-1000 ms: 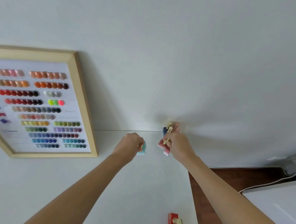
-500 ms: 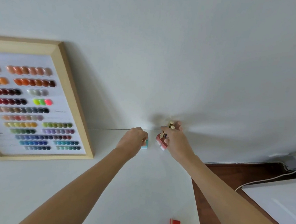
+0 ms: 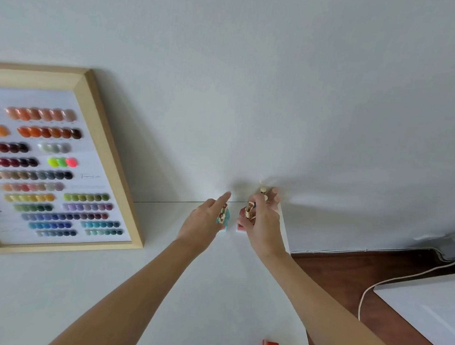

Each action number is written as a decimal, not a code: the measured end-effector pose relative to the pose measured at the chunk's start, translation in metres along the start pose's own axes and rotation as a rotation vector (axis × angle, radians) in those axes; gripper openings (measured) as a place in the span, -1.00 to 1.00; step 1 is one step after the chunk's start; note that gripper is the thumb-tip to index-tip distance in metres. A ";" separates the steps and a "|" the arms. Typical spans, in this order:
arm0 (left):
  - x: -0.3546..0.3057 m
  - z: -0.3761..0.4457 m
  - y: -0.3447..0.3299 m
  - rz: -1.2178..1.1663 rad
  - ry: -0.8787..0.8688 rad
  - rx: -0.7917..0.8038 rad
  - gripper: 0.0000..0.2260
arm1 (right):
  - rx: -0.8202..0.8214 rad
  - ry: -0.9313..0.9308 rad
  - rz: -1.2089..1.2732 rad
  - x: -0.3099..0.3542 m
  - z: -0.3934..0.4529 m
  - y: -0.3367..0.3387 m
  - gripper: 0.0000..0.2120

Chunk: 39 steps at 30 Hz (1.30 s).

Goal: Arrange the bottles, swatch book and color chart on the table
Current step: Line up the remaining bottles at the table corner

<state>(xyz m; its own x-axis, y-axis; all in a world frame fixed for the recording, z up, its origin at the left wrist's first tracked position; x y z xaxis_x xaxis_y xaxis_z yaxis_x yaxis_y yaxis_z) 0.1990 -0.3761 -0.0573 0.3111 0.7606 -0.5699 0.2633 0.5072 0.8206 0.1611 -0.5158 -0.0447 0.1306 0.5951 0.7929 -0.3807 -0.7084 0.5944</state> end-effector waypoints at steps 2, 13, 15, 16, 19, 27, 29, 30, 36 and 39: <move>0.006 -0.001 -0.002 -0.036 0.061 -0.020 -0.35 | -0.055 -0.047 0.015 -0.008 -0.003 -0.001 -0.57; 0.028 0.006 -0.028 -0.171 0.363 -0.028 -0.65 | -0.163 -0.312 0.008 -0.050 -0.008 -0.009 -0.30; 0.029 0.009 -0.032 -0.190 0.375 -0.033 -0.71 | -0.177 -0.328 -0.005 -0.056 -0.007 -0.009 -0.47; 0.029 0.011 -0.033 -0.196 0.380 -0.038 -0.74 | -0.192 -0.326 -0.007 -0.058 -0.006 -0.009 -0.52; 0.030 0.015 -0.036 -0.194 0.389 -0.053 -0.82 | -0.222 -0.316 0.031 -0.063 -0.003 -0.010 -0.49; 0.022 0.023 -0.046 -0.247 0.413 -0.063 -0.79 | -0.373 -0.430 0.088 -0.081 -0.006 0.004 -0.36; 0.018 0.025 -0.048 -0.253 0.414 -0.074 -0.74 | -0.345 -0.459 0.083 -0.084 -0.002 0.007 -0.21; 0.016 0.027 -0.049 -0.253 0.411 -0.083 -0.72 | -0.314 -0.462 0.072 -0.085 0.001 0.008 -0.13; 0.011 0.034 -0.054 -0.243 0.424 -0.144 -0.70 | -0.172 -0.338 -0.028 -0.085 0.017 0.009 -0.27; 0.012 0.038 -0.056 -0.216 0.432 -0.165 -0.70 | -0.181 -0.323 -0.054 -0.086 0.021 0.009 -0.42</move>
<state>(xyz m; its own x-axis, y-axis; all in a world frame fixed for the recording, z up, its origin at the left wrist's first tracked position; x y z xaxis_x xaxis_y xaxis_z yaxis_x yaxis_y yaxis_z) 0.2227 -0.4106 -0.1120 -0.1499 0.7121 -0.6859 0.1215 0.7018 0.7019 0.1653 -0.5816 -0.1046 0.4259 0.4591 0.7797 -0.5172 -0.5835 0.6261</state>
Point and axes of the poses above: each hand's wrist, its own z-axis towards the middle knuckle, its own y-axis out of the back of the hand, x = y × z, the point moved 7 cm from there along z, towards the middle knuckle, and after that the axes turned 8 degrees about -x, right-handed, at the moved point
